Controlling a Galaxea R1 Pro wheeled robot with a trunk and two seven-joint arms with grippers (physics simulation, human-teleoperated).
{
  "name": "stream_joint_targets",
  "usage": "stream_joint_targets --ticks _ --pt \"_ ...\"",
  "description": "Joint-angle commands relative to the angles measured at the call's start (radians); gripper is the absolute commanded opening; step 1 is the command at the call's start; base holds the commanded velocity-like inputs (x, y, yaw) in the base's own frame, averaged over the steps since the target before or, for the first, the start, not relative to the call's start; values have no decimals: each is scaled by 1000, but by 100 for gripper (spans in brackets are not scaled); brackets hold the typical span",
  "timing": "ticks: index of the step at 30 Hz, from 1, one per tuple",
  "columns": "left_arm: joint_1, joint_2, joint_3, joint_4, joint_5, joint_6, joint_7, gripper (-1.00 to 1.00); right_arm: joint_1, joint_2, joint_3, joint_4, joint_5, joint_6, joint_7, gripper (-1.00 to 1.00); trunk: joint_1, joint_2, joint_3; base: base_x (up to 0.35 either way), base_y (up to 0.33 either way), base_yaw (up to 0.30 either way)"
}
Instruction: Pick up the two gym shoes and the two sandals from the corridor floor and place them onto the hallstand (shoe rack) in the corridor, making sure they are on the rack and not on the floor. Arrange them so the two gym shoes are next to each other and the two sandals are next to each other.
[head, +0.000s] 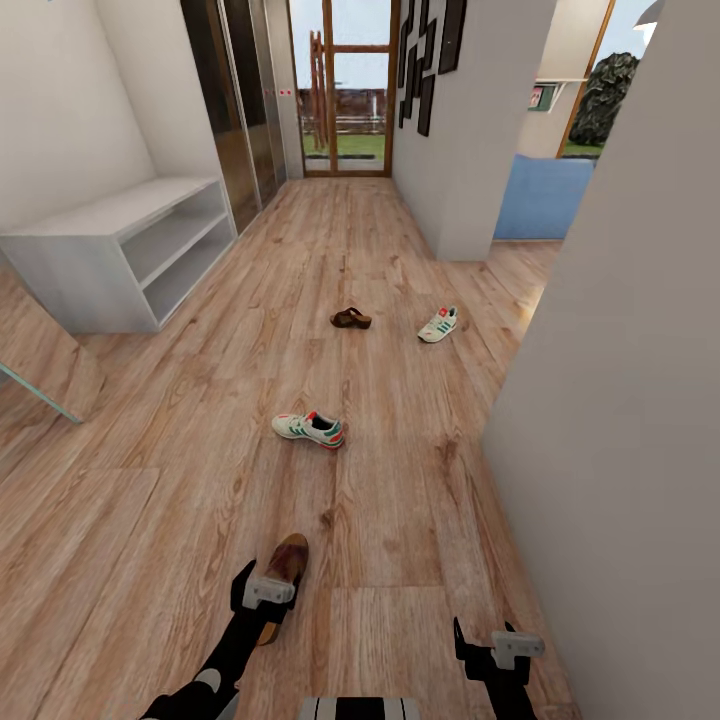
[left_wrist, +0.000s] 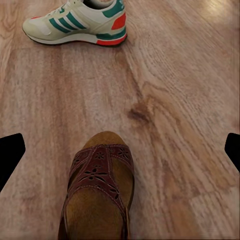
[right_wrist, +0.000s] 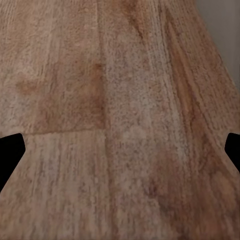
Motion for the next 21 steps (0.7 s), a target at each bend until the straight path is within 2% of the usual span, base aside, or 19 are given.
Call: stream_joint_targets --ticks 1,5,10,21 --pt "5 0 0 0 -12 -8 0 100 0 0 0 0 0 0 0 100 0 0 0 0 0 0" --pt "14 2 0 1 -43 -26 0 100 0 0 0 0 0 0 0 100 0 0 0 0 0 0" --pt "19 3 0 1 -61 -37 1 100 0 0 0 0 0 0 0 100 0 0 0 0 0 0" --pt "28 4 0 3 -75 -67 1 100 0 0 0 0 0 0 0 100 0 0 0 0 0 0"
